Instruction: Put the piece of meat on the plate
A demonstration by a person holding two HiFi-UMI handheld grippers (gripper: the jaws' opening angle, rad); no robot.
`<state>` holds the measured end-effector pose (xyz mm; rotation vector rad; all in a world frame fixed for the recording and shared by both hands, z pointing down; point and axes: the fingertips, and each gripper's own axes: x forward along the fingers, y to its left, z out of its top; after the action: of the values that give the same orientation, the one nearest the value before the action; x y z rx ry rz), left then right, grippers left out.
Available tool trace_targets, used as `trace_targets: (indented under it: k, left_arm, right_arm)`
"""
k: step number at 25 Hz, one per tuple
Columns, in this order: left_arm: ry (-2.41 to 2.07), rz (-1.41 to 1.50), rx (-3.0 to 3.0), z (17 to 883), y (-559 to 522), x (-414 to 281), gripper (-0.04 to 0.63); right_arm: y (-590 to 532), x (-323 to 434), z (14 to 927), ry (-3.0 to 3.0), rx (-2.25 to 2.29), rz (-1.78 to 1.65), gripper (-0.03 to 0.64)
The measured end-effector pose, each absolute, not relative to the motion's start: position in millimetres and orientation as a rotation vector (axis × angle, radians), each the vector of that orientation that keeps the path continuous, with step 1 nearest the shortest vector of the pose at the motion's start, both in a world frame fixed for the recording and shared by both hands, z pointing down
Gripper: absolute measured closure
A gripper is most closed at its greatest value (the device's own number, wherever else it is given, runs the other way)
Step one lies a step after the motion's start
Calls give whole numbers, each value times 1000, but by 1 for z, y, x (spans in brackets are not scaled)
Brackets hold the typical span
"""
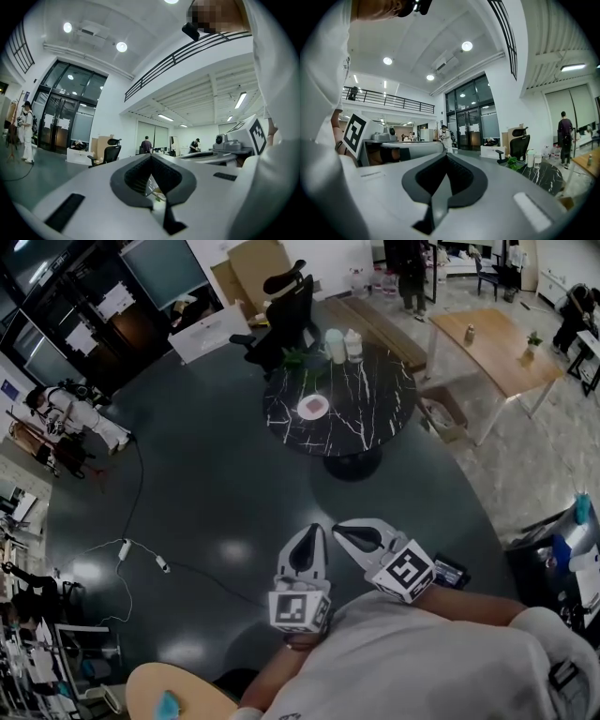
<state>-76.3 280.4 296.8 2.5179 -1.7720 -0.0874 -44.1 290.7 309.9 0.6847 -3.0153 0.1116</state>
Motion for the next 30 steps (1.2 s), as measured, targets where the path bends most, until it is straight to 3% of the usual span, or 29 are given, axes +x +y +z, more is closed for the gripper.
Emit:
trace_targets:
  k: [30]
  left_arm:
    - [-1694, -142, 2533, 302, 334, -54, 589]
  right_arm:
    - [333, -11, 299, -3006, 847, 53, 615]
